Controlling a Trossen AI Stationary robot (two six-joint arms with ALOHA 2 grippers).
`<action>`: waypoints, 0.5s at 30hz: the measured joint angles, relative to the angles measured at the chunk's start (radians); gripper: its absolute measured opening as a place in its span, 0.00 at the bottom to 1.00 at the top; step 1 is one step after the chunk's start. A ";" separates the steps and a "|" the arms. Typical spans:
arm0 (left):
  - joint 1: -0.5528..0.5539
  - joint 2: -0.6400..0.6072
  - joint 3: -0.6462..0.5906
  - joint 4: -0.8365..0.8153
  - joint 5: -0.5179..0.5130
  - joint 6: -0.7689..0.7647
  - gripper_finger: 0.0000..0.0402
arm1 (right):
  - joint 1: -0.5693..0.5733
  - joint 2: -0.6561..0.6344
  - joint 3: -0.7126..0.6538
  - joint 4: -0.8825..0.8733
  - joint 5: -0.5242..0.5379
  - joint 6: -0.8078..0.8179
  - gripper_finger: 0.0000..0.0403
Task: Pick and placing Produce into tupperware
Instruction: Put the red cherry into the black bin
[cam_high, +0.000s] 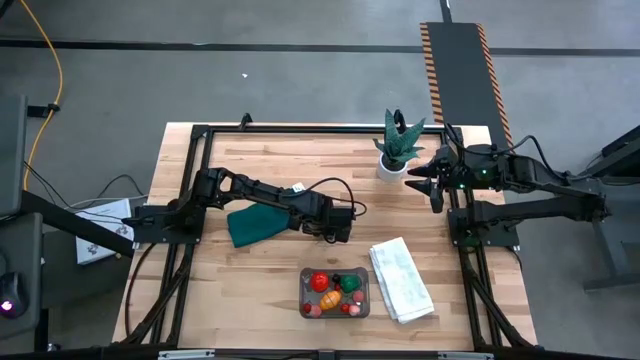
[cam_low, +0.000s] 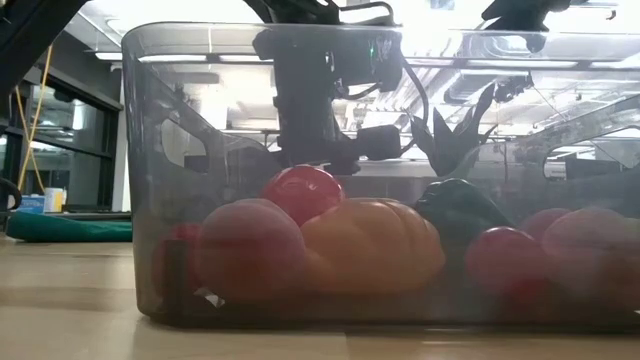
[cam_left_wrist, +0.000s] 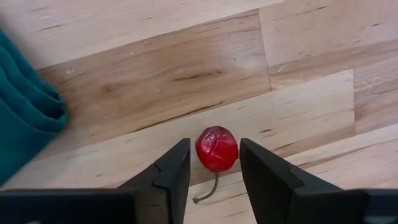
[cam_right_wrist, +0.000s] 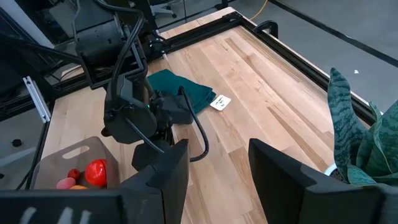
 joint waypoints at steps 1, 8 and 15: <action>0.000 0.000 0.000 0.000 0.000 0.001 0.31 | 0.000 0.000 0.000 0.000 0.000 0.000 0.39; 0.000 0.000 0.000 0.001 0.000 0.002 0.20 | 0.000 0.000 0.000 0.000 -0.007 0.000 0.39; 0.000 0.000 0.000 0.001 0.000 0.002 0.19 | 0.000 0.000 0.000 0.000 -0.010 0.000 0.39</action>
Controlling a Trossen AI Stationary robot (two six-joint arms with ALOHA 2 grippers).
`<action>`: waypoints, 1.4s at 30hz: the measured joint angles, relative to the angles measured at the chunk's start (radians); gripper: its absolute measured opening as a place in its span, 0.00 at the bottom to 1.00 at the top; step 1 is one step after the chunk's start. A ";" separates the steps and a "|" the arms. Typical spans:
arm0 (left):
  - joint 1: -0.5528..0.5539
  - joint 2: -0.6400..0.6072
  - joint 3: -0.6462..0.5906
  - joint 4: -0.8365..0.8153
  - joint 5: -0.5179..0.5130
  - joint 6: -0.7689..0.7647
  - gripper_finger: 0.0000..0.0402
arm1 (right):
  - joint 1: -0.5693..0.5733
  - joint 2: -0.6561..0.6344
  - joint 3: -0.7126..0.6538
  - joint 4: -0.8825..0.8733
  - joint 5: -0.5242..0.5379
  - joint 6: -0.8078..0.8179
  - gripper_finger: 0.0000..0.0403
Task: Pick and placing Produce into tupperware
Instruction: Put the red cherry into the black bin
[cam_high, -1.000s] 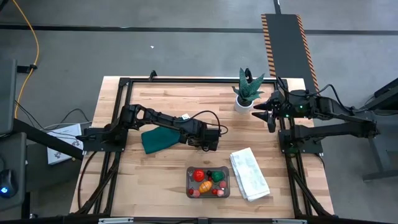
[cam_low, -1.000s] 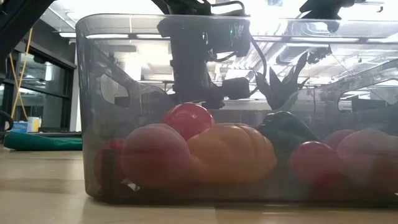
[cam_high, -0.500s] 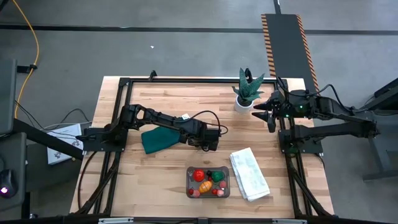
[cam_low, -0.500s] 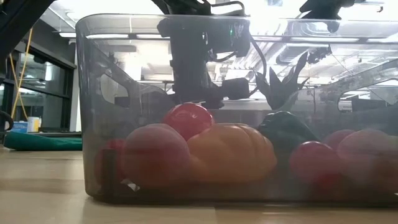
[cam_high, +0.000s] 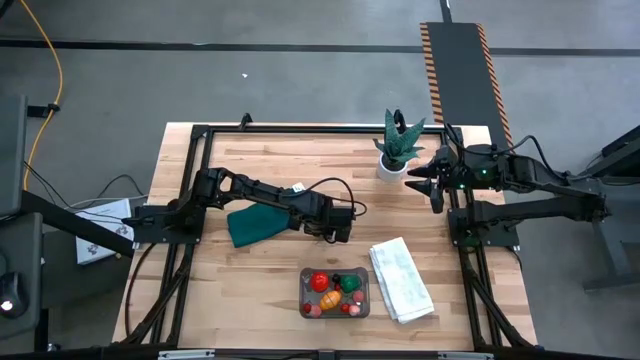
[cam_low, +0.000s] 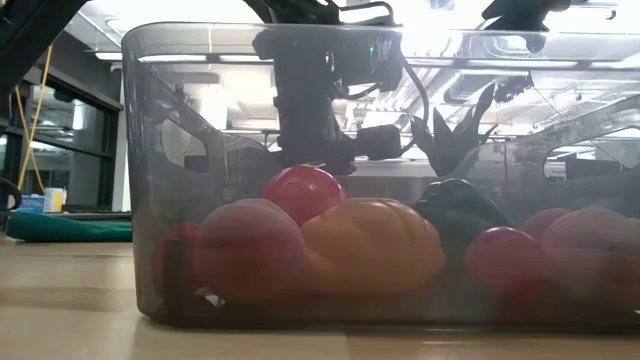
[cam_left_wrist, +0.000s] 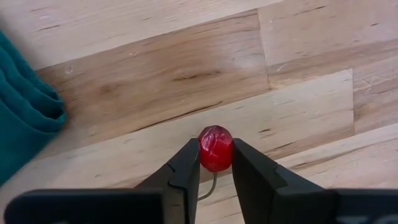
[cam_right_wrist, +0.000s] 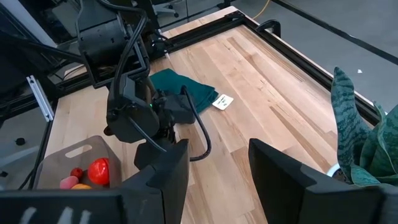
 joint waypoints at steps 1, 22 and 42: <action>0.000 0.000 0.000 0.001 0.000 0.004 0.19 | 0.000 0.000 0.000 0.000 0.000 0.000 0.39; 0.014 0.000 0.139 -0.090 0.064 0.232 0.20 | 0.000 -0.001 0.000 0.000 0.000 0.000 0.39; 0.003 -0.001 0.651 -0.469 0.137 0.717 0.20 | 0.000 -0.050 0.000 0.000 0.000 0.000 0.39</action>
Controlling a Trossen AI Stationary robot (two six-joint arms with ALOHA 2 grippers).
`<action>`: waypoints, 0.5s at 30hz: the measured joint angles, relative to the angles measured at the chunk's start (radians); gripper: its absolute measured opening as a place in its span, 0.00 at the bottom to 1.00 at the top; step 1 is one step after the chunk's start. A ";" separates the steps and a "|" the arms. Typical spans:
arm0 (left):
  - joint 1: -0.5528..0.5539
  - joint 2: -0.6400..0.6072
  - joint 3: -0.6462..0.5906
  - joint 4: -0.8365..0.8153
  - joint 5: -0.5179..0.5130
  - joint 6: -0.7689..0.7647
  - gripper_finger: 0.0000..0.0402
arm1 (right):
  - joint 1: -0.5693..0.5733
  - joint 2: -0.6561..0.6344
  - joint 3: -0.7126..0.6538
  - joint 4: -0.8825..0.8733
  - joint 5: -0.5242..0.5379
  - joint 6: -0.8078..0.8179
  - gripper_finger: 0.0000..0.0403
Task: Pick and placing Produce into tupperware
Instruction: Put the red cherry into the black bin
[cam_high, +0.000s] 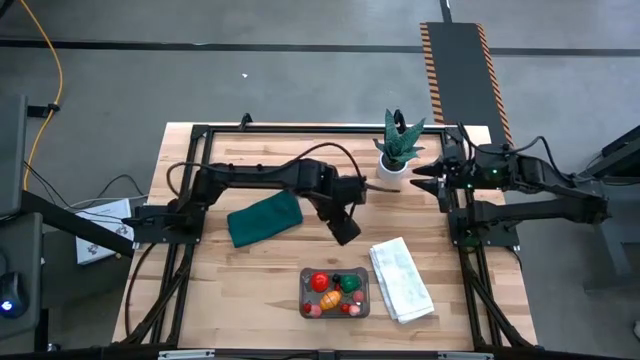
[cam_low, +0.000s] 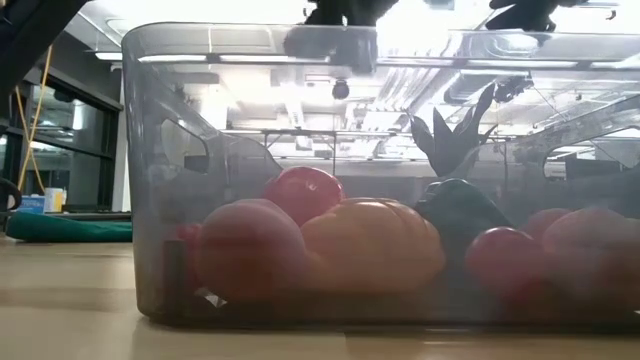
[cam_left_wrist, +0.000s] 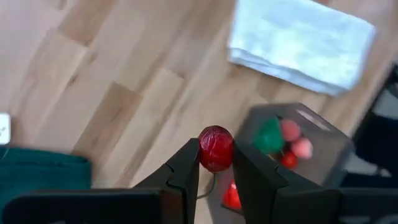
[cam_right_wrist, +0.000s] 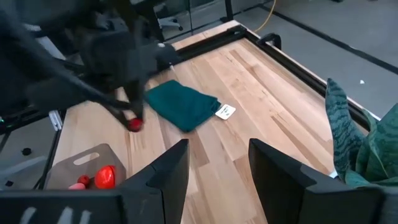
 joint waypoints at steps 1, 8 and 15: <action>-0.009 -0.001 0.016 -0.009 0.006 0.018 0.20 | 0.000 -0.006 0.000 -0.001 0.000 0.000 0.39; -0.097 -0.001 0.051 -0.032 0.075 0.054 0.20 | 0.000 -0.028 0.000 -0.035 0.023 0.021 0.39; -0.215 -0.001 0.051 -0.028 0.090 0.044 0.20 | 0.000 -0.027 0.000 -0.043 0.027 0.026 0.39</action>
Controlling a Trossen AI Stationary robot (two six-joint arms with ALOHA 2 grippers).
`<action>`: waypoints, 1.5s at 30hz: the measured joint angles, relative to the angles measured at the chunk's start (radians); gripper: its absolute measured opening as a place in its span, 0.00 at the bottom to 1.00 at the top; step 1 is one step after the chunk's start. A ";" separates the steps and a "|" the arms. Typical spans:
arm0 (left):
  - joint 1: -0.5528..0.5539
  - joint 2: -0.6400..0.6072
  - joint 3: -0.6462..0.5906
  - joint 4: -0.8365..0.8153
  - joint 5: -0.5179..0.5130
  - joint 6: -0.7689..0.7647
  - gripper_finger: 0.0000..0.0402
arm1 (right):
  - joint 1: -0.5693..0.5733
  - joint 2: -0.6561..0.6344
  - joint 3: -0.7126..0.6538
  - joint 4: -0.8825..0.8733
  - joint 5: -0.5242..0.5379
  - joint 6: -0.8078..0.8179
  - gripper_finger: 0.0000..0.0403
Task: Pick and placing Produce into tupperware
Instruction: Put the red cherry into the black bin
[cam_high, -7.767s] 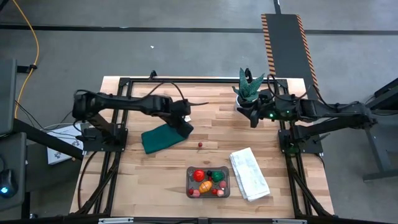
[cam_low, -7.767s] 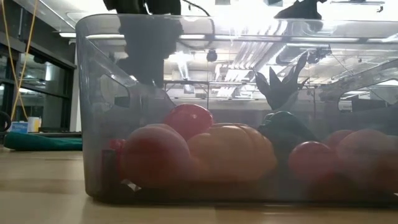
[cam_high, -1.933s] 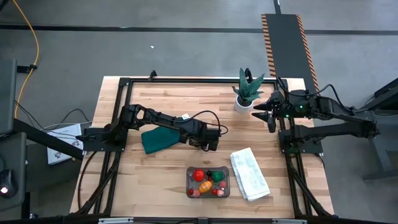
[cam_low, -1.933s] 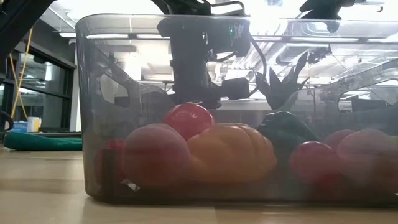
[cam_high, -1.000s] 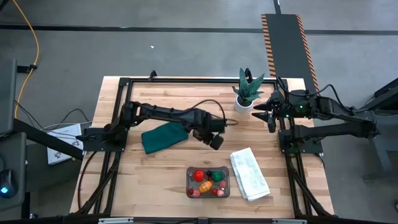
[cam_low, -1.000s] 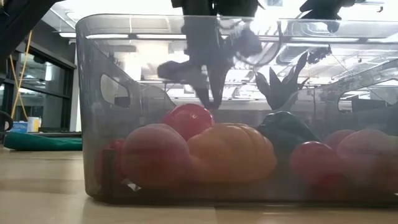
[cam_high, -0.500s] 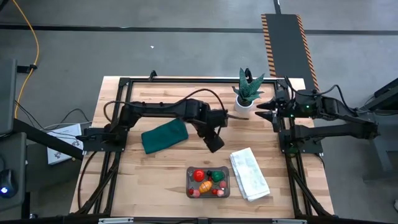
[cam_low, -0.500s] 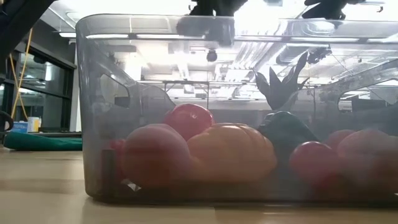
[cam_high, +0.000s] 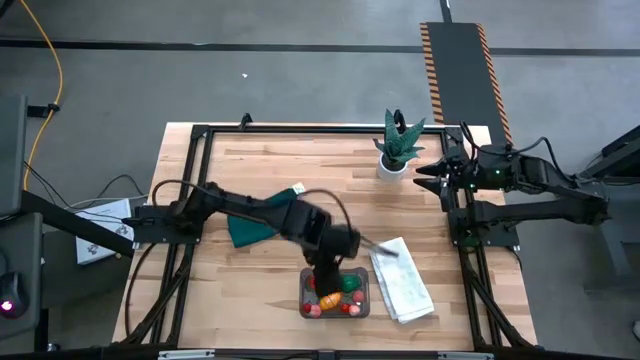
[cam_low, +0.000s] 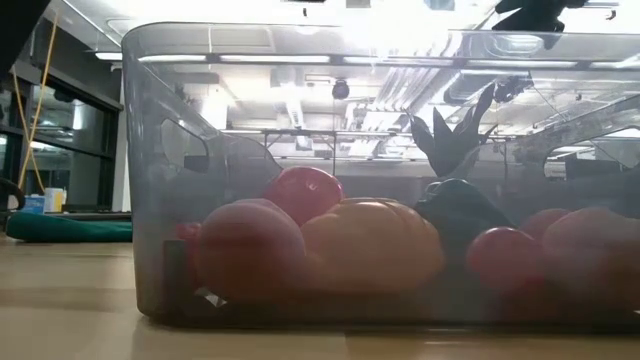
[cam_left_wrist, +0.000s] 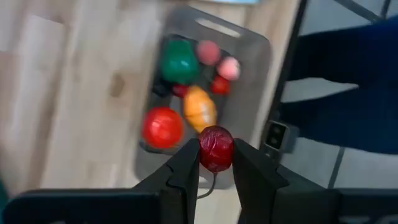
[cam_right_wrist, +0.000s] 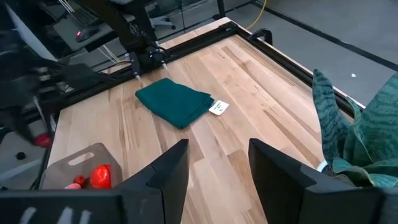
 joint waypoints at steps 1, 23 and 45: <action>-0.015 0.000 0.000 0.005 -0.003 -0.010 0.20 | 0.000 0.000 0.000 0.000 0.000 0.000 0.39; -0.123 0.051 -0.023 0.058 -0.142 -0.264 0.20 | 0.000 0.000 0.000 0.003 -0.007 0.032 0.39; -0.123 0.194 -0.082 0.167 -0.074 -0.422 0.20 | 0.000 -0.001 0.000 0.000 -0.038 0.035 0.39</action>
